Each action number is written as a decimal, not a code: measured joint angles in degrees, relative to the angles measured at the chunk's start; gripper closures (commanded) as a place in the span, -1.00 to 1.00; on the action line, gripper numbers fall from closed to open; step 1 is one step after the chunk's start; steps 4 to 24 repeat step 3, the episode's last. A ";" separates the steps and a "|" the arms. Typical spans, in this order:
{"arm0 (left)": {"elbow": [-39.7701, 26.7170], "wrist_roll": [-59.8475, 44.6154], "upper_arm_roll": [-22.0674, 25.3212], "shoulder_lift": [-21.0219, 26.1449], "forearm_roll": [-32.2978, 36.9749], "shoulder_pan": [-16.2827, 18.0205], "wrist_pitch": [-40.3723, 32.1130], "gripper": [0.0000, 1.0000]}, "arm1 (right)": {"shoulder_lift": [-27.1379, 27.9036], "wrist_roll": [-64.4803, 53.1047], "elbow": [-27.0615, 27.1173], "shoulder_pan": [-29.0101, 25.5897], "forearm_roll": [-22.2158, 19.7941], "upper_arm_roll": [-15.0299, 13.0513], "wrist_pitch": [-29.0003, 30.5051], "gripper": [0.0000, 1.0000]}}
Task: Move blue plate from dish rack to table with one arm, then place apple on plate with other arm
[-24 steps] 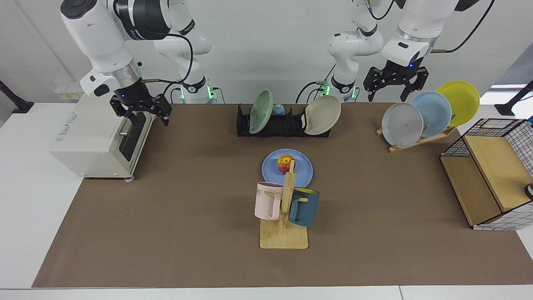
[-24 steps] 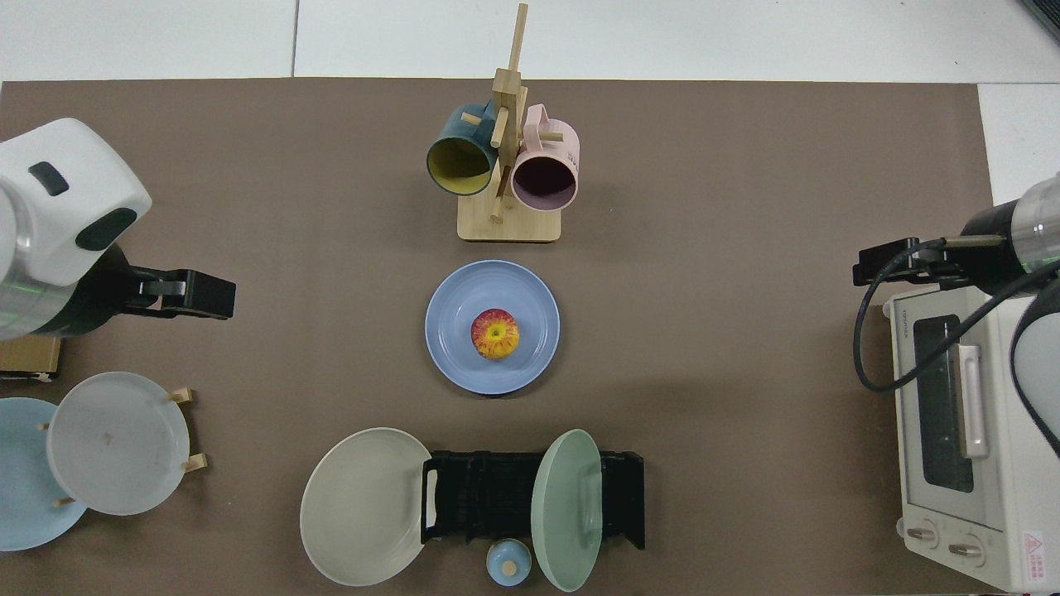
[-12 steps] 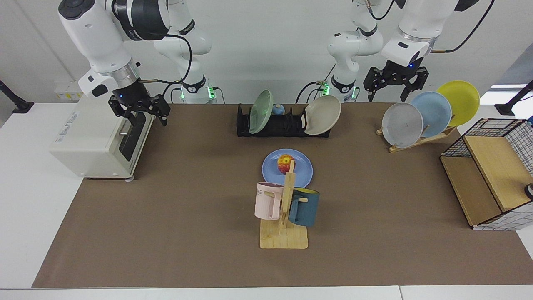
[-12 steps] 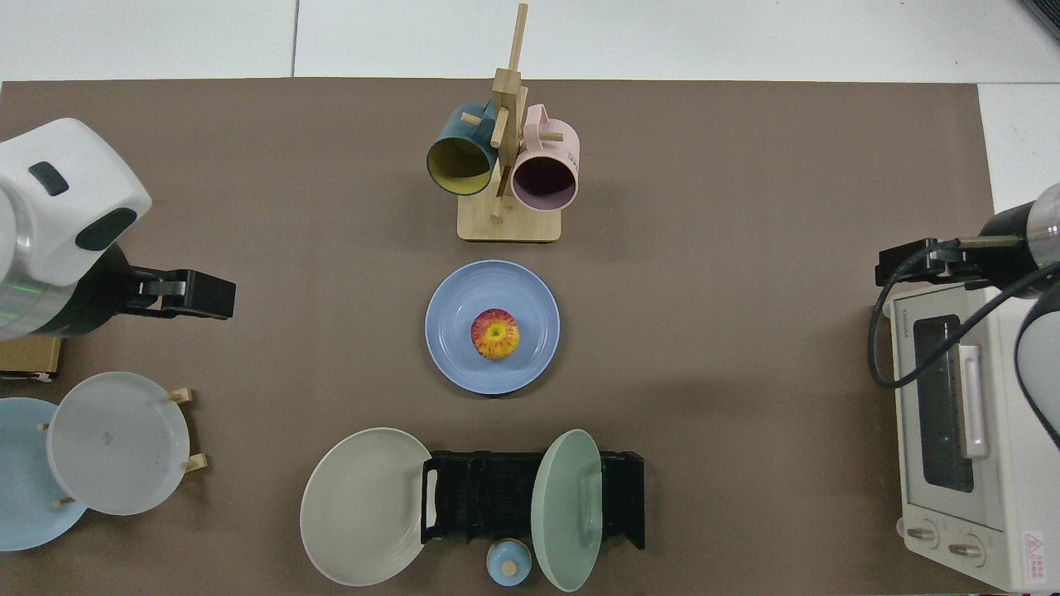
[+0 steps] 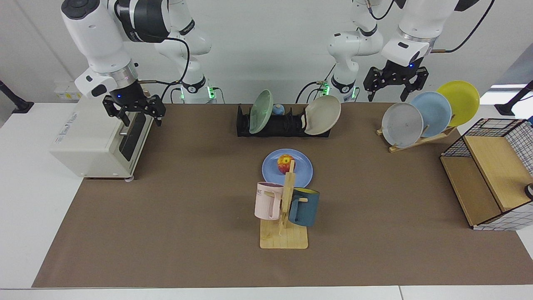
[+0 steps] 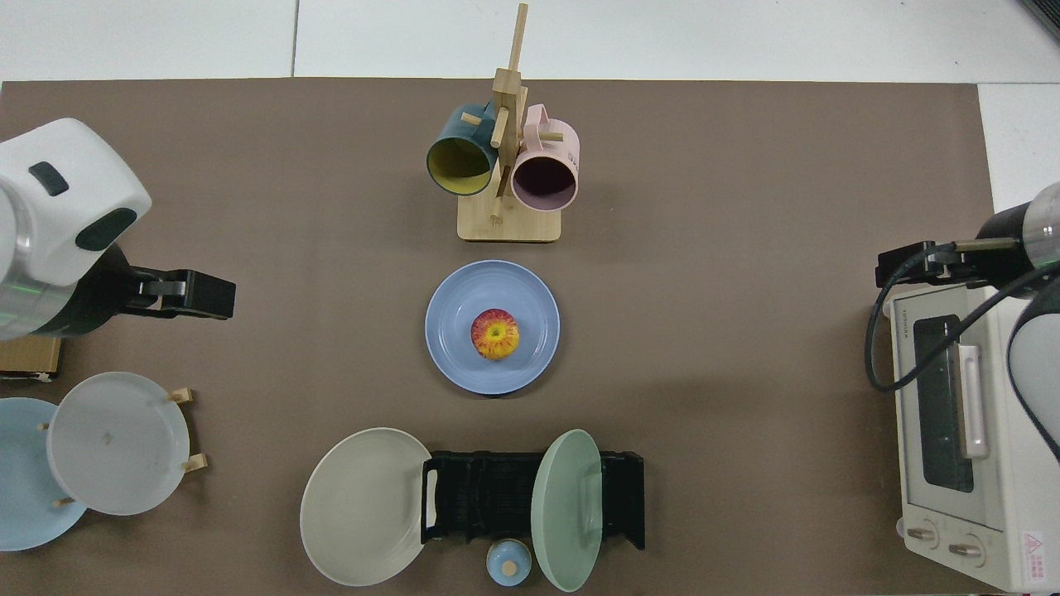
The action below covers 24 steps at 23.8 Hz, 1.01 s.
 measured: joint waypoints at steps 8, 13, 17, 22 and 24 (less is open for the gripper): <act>0.00 0.00 0.00 0.00 0.00 0.00 0.00 -1.00 | 0.00 -0.03 0.00 -0.07 0.11 -0.01 0.00 -1.00; 0.00 0.00 0.00 0.00 0.00 0.00 0.00 -1.00 | 0.00 -0.03 0.00 -0.07 0.11 -0.01 0.00 -1.00; 0.00 0.00 0.00 0.00 0.00 0.00 0.00 -1.00 | 0.00 -0.03 0.00 -0.07 0.11 -0.01 0.00 -1.00; 0.00 0.00 0.00 0.00 0.00 0.00 0.00 -1.00 | 0.00 -0.03 0.00 -0.07 0.11 -0.01 0.00 -1.00; 0.00 0.00 0.00 0.00 0.00 0.00 0.00 -1.00 | 0.00 -0.03 0.00 -0.07 0.11 -0.01 0.00 -1.00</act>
